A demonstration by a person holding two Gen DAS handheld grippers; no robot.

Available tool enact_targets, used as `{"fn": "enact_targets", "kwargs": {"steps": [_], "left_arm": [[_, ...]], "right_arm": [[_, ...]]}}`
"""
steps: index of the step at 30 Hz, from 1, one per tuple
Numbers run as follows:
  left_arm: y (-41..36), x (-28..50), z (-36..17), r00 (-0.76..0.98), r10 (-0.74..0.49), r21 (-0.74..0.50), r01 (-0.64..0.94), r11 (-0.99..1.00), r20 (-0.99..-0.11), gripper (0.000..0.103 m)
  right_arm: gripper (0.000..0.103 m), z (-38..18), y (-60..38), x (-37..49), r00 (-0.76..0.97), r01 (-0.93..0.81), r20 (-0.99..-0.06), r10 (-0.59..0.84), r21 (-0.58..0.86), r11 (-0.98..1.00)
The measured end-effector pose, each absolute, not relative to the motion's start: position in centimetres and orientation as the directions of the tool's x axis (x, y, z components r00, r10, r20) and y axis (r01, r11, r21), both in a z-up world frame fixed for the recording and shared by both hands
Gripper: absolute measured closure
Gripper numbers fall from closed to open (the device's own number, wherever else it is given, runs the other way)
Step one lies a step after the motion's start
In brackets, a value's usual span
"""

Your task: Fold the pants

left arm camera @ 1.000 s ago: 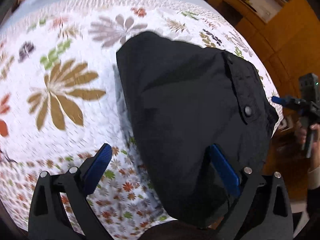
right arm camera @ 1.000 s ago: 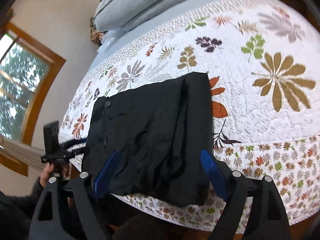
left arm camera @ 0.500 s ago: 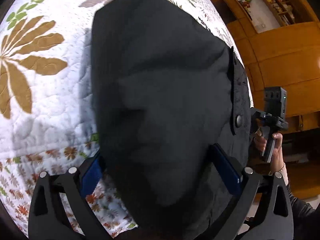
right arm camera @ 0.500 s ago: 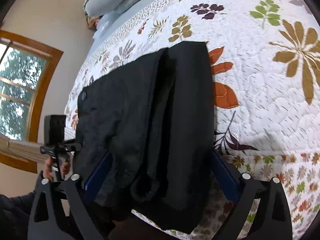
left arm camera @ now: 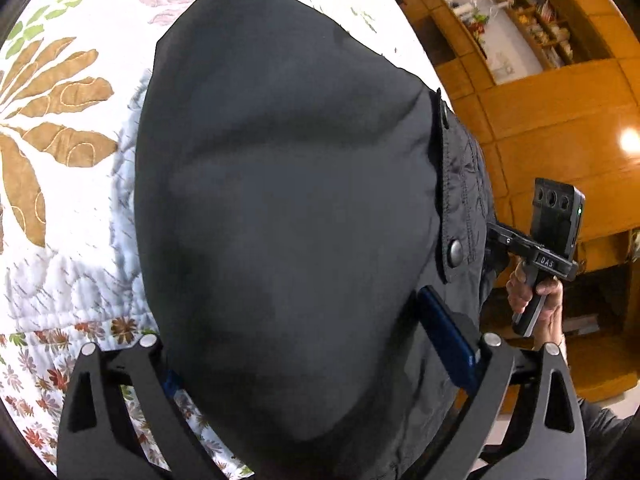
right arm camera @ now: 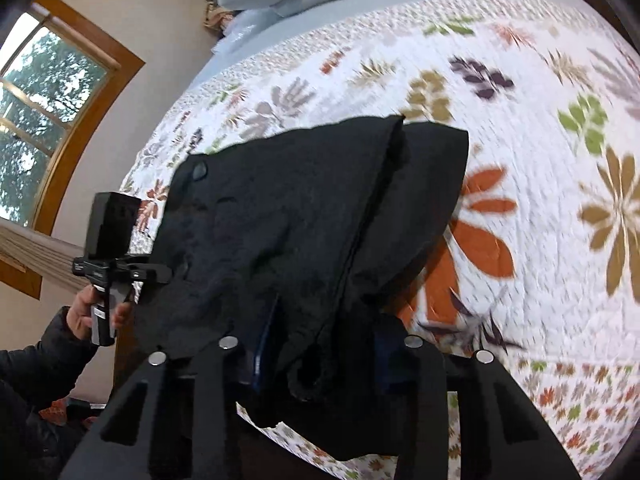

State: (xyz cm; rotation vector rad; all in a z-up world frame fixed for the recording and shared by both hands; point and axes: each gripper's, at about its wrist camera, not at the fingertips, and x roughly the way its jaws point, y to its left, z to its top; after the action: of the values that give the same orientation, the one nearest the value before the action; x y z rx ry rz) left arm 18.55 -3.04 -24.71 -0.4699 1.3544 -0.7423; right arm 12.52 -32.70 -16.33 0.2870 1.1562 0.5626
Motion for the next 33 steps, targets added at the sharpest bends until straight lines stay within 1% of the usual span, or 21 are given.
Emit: {"fn": "enact_targets", "kwargs": {"steps": [5,8,11,19,25,27,30,33], "left_arm": [[-1.2,19.2,-25.3,0.076,-0.745,-0.729,0.162,0.665,-0.663,0.021],[-0.2,19.8,-25.4,0.093,-0.749,-0.734,0.151,0.662,-0.657,0.023],[0.3,21.3,-24.5,0.120,-0.731,-0.713,0.162,0.682,-0.672,0.024],[1.3,28.3,-22.1,0.163,-0.659,-0.630,0.196,0.751,-0.735,0.024],[0.3,31.6,-22.1,0.166,-0.605,-0.570,0.215,0.793,-0.779,0.022],[-0.3,32.0,-22.3,0.160,-0.592,-0.557,0.218,0.802,-0.790,0.019],[-0.5,31.9,-22.6,0.163,-0.581,-0.542,0.231,0.808,-0.797,0.016],[-0.3,31.9,-22.8,0.173,-0.580,-0.538,0.236,0.809,-0.796,0.014]], "right_arm": [[0.066,-14.2,-31.1,14.1,0.308,-0.323,-0.773,0.555,0.464,0.825],[0.066,-13.1,-30.1,15.6,0.321,-0.342,-0.762,0.563,0.461,0.819],[0.067,-12.6,-29.4,17.2,0.337,-0.342,-0.756,0.561,0.457,0.821],[0.067,-13.5,-29.1,21.8,0.368,-0.295,-0.741,0.561,0.479,0.826],[0.067,-15.3,-30.3,23.9,0.380,-0.248,-0.731,0.567,0.511,0.823],[0.067,-16.2,-30.9,24.0,0.376,-0.235,-0.726,0.575,0.526,0.818],[0.065,-17.1,-31.4,23.9,0.371,-0.230,-0.720,0.586,0.540,0.810],[0.059,-18.1,-32.1,23.4,0.374,-0.206,-0.706,0.601,0.568,0.796]]}}
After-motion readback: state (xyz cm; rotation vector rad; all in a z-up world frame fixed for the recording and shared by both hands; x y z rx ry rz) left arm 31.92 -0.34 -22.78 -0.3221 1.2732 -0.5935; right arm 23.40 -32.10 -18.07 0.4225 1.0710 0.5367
